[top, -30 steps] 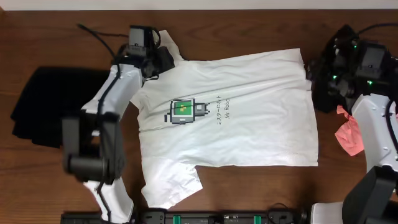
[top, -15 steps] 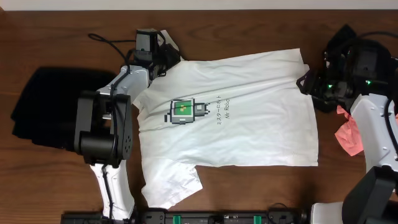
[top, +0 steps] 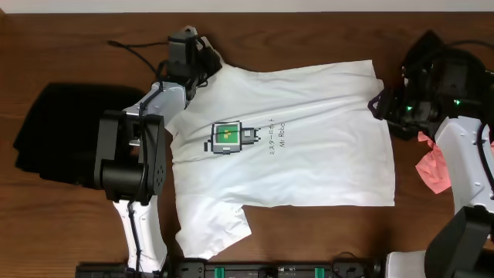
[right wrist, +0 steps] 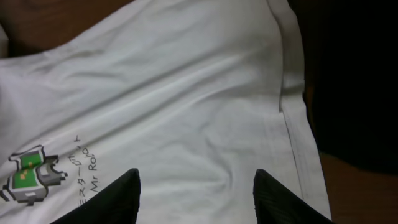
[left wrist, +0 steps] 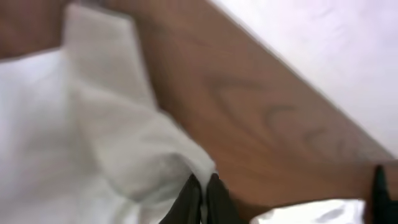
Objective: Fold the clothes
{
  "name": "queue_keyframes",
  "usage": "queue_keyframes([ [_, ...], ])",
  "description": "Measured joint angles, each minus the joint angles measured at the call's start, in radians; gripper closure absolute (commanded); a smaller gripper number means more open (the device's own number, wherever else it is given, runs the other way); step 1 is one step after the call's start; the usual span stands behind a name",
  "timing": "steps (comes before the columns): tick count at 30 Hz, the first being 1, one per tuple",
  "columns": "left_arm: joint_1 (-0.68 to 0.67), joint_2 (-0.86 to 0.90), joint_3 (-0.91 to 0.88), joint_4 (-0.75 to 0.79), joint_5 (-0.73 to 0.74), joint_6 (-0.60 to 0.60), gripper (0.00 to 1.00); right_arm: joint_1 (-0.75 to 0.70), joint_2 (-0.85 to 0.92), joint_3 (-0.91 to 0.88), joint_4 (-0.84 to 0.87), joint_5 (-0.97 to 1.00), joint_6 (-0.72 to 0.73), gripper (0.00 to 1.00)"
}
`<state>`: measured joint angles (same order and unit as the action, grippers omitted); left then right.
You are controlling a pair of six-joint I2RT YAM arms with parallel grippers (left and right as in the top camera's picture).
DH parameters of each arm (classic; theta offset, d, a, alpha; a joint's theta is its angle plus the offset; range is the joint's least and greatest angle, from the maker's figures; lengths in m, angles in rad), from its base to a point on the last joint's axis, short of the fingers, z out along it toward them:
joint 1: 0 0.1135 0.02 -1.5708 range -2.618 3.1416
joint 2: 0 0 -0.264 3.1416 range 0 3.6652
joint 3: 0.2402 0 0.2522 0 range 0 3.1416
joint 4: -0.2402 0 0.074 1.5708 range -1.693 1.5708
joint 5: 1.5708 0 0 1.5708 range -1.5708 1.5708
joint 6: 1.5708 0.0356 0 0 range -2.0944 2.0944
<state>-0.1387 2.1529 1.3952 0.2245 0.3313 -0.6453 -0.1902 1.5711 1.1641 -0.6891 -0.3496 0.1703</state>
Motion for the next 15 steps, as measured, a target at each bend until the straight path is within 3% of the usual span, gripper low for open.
queue_keyframes([
  [5, -0.010, 0.000, 0.000, 0.150, 0.034, 0.053, 0.94, 0.000, 0.000, 0.000, -0.011, -0.001, 0.000, 0.46],
  [9, -0.040, 0.000, 0.000, 0.160, 0.047, 0.117, 0.91, 0.000, 0.000, 0.000, -0.018, -0.002, 0.000, 0.46],
  [11, -0.062, 0.000, 0.000, 0.141, 0.053, 0.165, 0.83, 0.000, 0.000, 0.000, -0.021, -0.002, 0.000, 0.46],
  [15, -0.096, 0.000, 0.000, 0.071, 0.057, 0.247, 0.56, 0.000, 0.000, 0.000, -0.022, -0.012, 0.000, 0.46],
])
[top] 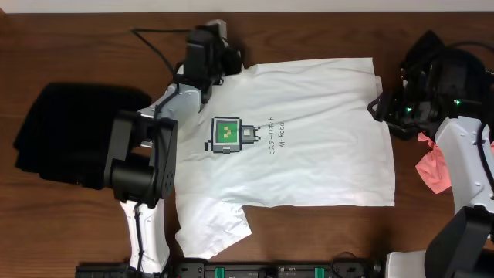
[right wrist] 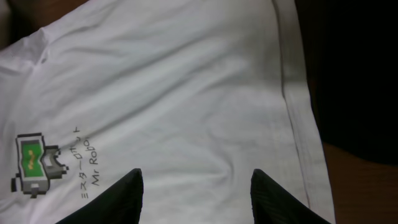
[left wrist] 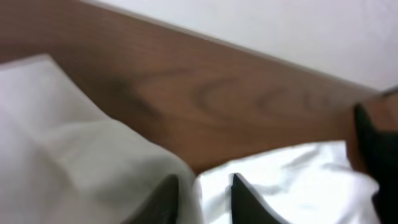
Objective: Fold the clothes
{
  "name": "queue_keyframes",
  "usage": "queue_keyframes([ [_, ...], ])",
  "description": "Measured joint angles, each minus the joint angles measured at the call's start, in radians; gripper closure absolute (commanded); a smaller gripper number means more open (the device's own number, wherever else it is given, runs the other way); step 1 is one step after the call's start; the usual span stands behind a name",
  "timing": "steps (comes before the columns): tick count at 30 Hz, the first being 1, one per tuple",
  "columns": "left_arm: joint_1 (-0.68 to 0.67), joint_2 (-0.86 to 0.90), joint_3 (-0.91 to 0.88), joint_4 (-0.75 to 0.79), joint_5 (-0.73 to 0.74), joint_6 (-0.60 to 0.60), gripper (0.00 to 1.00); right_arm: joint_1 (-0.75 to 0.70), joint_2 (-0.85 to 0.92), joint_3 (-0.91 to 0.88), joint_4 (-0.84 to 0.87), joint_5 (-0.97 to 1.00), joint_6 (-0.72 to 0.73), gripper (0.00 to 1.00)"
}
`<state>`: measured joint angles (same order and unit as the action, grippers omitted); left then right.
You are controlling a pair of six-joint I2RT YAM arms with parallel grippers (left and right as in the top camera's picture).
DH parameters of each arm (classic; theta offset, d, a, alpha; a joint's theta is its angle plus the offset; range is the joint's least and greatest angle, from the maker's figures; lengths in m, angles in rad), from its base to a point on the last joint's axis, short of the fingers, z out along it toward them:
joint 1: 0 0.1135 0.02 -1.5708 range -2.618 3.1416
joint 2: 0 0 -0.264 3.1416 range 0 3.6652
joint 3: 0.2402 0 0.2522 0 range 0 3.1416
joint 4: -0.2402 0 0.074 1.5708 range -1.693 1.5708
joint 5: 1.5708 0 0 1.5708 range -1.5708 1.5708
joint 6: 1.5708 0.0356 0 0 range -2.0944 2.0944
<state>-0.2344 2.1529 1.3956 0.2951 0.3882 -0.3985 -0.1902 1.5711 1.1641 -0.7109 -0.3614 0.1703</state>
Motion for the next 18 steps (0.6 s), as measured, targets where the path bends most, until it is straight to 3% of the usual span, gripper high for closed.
queue_keyframes([
  [3, -0.010, 0.000, 0.000, -0.068, -0.006, 0.060, 0.43, 0.000, 0.000, 0.000, -0.001, -0.014, 0.000, 0.46],
  [9, 0.023, 0.001, 0.001, -0.227, -0.023, 0.151, 0.35, 0.000, 0.000, 0.000, -0.008, -0.039, 0.000, 0.47],
  [14, 0.090, 0.002, 0.001, -0.237, -0.030, 0.139, 0.50, 0.000, 0.000, 0.000, -0.009, -0.049, 0.000, 0.46],
  [18, 0.127, 0.002, 0.001, -0.240, -0.081, 0.095, 0.51, 0.000, 0.000, 0.000, -0.009, -0.051, 0.000, 0.46],
])
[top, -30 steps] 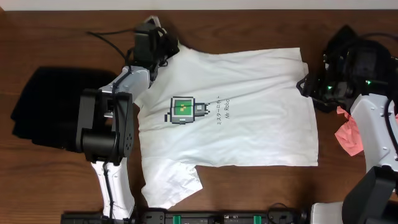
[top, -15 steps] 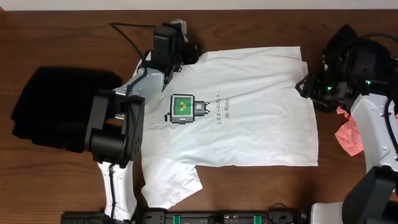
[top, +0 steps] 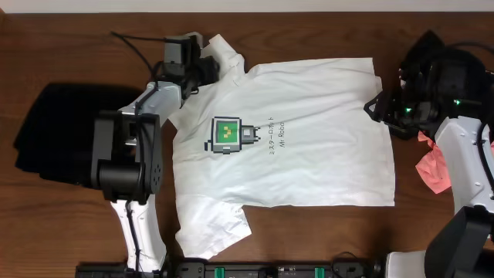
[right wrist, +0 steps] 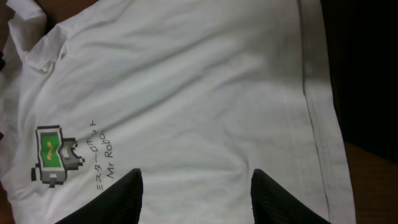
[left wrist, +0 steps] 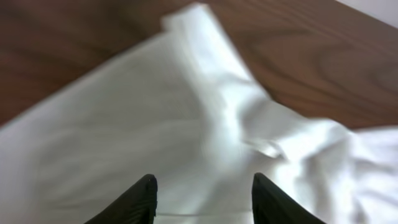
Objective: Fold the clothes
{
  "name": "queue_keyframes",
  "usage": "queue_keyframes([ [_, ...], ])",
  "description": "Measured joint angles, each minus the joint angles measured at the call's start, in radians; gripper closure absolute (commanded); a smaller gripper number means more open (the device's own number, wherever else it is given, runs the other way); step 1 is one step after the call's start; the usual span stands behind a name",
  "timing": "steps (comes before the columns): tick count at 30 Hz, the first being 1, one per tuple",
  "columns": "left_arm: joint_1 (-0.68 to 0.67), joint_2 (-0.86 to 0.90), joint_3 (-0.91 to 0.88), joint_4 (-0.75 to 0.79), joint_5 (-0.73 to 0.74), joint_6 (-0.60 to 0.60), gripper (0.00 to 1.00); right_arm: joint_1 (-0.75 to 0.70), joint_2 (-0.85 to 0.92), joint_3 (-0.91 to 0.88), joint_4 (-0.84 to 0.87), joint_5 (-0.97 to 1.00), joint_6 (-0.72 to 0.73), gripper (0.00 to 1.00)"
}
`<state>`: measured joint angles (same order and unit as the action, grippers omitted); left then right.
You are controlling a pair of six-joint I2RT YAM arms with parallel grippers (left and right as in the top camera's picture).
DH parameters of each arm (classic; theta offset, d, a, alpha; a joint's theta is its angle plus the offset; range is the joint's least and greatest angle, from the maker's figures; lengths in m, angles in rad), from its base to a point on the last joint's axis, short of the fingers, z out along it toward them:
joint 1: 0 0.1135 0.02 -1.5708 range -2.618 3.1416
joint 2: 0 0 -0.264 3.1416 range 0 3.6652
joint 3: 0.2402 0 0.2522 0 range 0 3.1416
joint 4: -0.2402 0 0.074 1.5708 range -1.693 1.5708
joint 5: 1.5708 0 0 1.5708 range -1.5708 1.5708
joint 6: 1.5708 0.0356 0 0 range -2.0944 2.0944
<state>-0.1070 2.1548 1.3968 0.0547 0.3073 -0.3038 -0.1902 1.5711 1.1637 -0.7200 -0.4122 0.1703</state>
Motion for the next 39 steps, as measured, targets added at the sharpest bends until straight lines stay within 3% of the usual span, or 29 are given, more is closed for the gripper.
queue_keyframes([
  [3, 0.006, 0.000, 0.000, -0.038, -0.047, -0.031, 0.67, 0.000, 0.000, 0.000, -0.006, 0.000, 0.000, 0.46],
  [6, 0.014, 0.002, 0.000, -0.071, -0.077, -0.043, 0.89, 0.000, 0.000, 0.000, -0.019, 0.000, 0.000, 0.47],
  [11, 0.046, 0.022, 0.001, -0.113, -0.097, -0.057, 0.94, 0.000, 0.000, 0.000, -0.019, 0.000, 0.000, 0.47],
  [17, 0.084, 0.042, 0.013, -0.096, -0.098, -0.053, 0.94, 0.000, 0.000, 0.000, -0.020, 0.000, 0.000, 0.48],
  [26, 0.119, 0.069, 0.051, -0.071, -0.128, 0.050, 0.94, 0.008, 0.000, 0.000, -0.021, 0.002, 0.000, 0.50],
  [29, 0.129, 0.084, 0.124, -0.168, -0.128, 0.085, 0.87, 0.029, 0.000, 0.000, -0.021, 0.010, 0.000, 0.51],
  [32, 0.132, 0.093, 0.227, -0.327, -0.127, 0.126, 0.57, 0.052, 0.000, 0.000, -0.022, 0.031, -0.021, 0.56],
  [34, 0.132, 0.093, 0.301, -0.436, -0.128, 0.132, 0.47, 0.076, 0.000, 0.000, -0.023, 0.043, -0.042, 0.63],
  [37, 0.132, 0.077, 0.375, -0.603, -0.128, 0.149, 0.44, 0.123, 0.000, 0.000, -0.024, 0.053, -0.078, 0.70],
  [39, 0.132, 0.048, 0.385, -0.710, -0.129, 0.147, 0.55, 0.158, 0.000, 0.000, -0.024, 0.060, -0.090, 0.75],
])
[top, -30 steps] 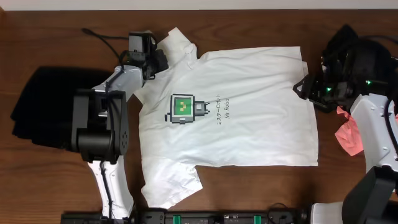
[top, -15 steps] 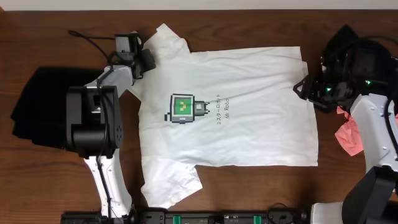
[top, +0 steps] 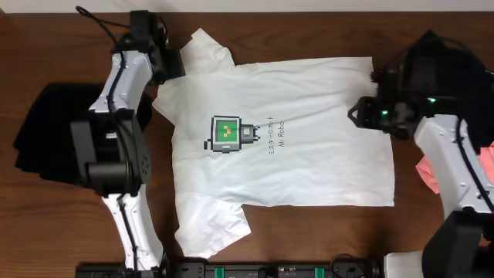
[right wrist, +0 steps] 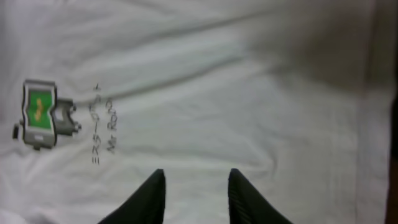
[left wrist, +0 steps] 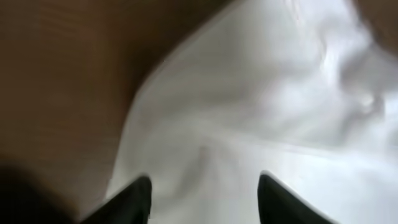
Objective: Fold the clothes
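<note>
A white T-shirt point(top: 293, 147) with a green pixel-robot print point(top: 225, 133) lies spread flat on the table, collar to the left. Its upper sleeve point(top: 202, 48) sticks out toward the far edge; the lower sleeve point(top: 212, 228) is folded at the near side. My left gripper point(top: 168, 63) is open just left of the upper sleeve, and white cloth point(left wrist: 261, 112) lies under its fingers point(left wrist: 140, 196). My right gripper point(right wrist: 194, 196) is open above the shirt's right part point(top: 356, 114), holding nothing; the print point(right wrist: 42, 115) shows at left.
A black garment point(top: 54, 139) lies heaped at the table's left side. A pink cloth point(top: 485, 166) shows at the right edge behind the right arm. Brown table point(top: 432, 224) surrounds the shirt.
My left gripper has moved left, from over the sleeve and collar to the sleeve's left edge. My right gripper has moved left, from the hem to over the shirt body. Both remain open.
At first my left gripper was shut on the bunched upper sleeve at the shirt's top left. Then its fingers stood apart near the collar. Later it was open with the sleeve laid outward. Now it hovers left of the spread sleeve, with the right gripper, open throughout, inward over the shirt.
</note>
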{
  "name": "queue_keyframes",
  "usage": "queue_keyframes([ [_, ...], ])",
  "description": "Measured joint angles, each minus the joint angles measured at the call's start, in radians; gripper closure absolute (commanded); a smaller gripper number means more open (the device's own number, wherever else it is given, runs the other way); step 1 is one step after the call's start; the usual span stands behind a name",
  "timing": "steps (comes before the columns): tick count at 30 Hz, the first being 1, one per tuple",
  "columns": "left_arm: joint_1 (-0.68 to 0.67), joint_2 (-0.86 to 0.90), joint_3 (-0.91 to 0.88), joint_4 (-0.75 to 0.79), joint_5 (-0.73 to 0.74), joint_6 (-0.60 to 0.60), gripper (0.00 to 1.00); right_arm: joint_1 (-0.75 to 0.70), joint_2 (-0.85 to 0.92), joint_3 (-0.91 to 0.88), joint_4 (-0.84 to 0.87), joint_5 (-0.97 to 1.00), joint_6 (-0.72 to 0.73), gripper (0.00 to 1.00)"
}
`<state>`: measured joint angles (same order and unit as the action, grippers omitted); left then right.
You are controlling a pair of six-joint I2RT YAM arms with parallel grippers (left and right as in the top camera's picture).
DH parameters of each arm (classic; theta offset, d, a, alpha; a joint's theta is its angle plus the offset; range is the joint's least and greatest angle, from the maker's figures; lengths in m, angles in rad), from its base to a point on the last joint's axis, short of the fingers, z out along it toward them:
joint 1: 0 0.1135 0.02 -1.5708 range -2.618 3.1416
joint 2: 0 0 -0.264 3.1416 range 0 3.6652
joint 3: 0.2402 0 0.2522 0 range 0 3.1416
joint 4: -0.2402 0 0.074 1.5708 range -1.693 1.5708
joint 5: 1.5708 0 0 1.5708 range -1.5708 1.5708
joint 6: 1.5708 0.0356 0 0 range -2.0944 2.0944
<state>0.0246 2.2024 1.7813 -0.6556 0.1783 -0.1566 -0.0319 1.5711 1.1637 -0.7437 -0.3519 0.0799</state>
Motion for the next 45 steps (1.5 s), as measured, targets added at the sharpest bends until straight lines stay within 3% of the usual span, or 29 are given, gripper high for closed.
queue_keyframes([
  [3, 0.000, -0.054, 0.001, -0.145, 0.001, 0.004, 0.64, 0.053, 0.008, 0.000, 0.003, 0.026, -0.017, 0.76],
  [9, 0.001, -0.143, 0.006, -0.415, 0.001, -0.033, 0.67, 0.101, 0.105, 0.000, -0.004, 0.054, -0.014, 0.53],
  [14, 0.018, -0.145, 0.005, -0.590, 0.001, -0.084, 0.75, 0.118, 0.201, 0.000, -0.057, 0.053, -0.011, 0.54],
  [18, 0.038, -0.145, -0.002, -0.639, -0.015, -0.098, 0.77, 0.141, 0.255, 0.000, -0.070, 0.053, -0.009, 0.53],
  [28, 0.111, -0.145, -0.091, -0.656, -0.055, -0.103, 0.78, 0.139, 0.267, -0.003, -0.078, 0.281, 0.099, 0.82],
  [34, 0.130, -0.147, -0.113, -0.605, -0.043, -0.047, 0.63, 0.040, 0.288, -0.008, -0.076, 0.383, 0.134, 0.86],
  [45, 0.082, -0.156, -0.250, -0.347, 0.164, -0.018, 0.53, -0.077, 0.291, -0.010, -0.074, 0.431, 0.158, 0.86],
])
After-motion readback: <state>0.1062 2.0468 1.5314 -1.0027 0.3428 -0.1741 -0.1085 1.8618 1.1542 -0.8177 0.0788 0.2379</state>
